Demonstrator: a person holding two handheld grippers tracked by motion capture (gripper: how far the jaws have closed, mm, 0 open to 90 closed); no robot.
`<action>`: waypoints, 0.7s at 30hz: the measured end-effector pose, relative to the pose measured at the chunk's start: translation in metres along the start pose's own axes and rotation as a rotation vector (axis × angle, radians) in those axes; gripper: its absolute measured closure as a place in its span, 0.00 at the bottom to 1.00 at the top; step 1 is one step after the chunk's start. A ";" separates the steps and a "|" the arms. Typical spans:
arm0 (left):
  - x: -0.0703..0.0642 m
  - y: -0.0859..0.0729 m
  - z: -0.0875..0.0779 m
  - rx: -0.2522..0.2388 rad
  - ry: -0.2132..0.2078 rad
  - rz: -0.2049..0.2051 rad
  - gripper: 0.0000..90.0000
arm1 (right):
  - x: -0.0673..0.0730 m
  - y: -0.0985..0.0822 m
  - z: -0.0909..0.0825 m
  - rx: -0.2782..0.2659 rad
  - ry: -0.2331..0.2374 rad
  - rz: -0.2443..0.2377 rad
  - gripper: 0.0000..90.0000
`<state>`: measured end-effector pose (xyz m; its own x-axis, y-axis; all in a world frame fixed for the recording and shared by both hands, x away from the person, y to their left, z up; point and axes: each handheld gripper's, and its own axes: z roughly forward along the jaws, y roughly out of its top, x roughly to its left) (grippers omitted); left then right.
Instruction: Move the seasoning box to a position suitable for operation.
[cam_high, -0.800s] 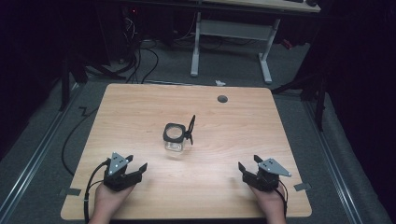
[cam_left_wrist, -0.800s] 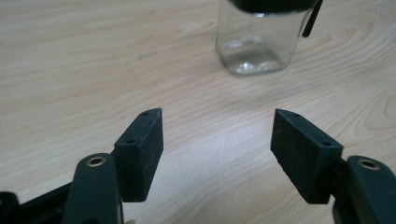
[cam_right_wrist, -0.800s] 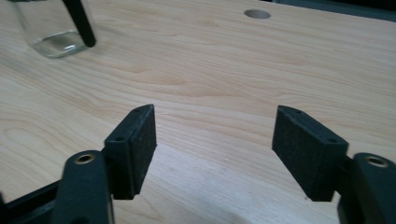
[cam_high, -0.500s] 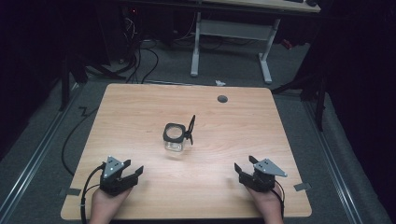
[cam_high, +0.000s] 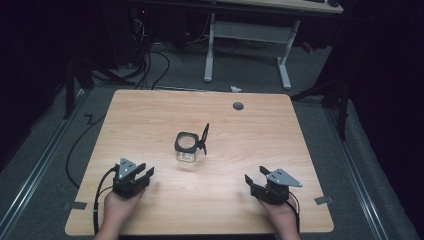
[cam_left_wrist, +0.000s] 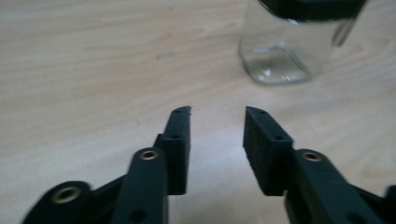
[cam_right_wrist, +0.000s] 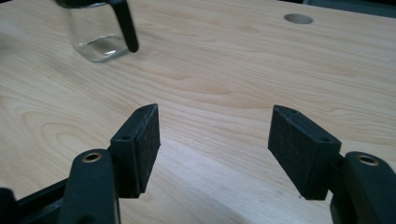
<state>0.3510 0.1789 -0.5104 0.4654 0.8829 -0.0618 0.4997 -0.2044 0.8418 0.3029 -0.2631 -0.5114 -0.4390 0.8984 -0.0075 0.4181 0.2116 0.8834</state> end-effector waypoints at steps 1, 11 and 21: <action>0.001 0.004 0.004 -0.008 -0.003 0.004 0.74 | 0.002 0.000 0.001 0.003 0.010 -0.004 0.40; 0.003 0.066 0.077 0.001 0.024 0.074 1.00 | 0.013 0.001 0.006 0.018 0.081 -0.036 0.62; -0.002 0.091 0.133 0.035 -0.060 0.096 1.00 | 0.015 -0.002 0.005 0.025 0.115 -0.070 0.88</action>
<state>0.4930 0.1025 -0.5055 0.5546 0.8320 -0.0143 0.4753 -0.3026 0.8262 0.2994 -0.2481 -0.5151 -0.5554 0.8315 -0.0137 0.4024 0.2831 0.8706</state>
